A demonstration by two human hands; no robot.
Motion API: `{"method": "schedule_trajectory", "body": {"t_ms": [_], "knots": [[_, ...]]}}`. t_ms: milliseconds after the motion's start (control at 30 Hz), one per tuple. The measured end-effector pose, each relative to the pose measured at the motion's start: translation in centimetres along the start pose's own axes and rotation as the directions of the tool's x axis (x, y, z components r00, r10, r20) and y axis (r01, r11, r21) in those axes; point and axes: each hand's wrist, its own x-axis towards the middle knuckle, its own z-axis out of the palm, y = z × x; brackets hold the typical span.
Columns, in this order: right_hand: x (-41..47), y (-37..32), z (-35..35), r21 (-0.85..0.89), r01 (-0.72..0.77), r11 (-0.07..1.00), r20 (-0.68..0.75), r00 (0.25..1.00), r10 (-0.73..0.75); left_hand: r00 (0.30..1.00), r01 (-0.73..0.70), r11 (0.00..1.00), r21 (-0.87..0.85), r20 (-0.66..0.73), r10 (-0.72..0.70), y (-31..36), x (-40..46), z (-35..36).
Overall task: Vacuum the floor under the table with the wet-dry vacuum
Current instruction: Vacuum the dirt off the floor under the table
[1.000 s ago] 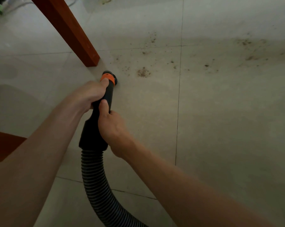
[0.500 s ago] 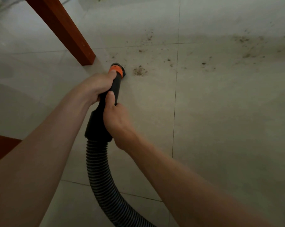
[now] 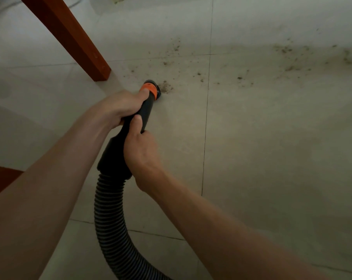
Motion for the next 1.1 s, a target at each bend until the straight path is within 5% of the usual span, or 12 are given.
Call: {"method": "schedule_trajectory", "body": {"t_ms": [1100], "knots": [[1.2,-0.9,-3.0,-0.077,0.064,0.995,0.009,0.998,-0.063,1.000,-0.006,0.989,-0.147,-0.019,0.003,1.2,1.1,1.9]]}}
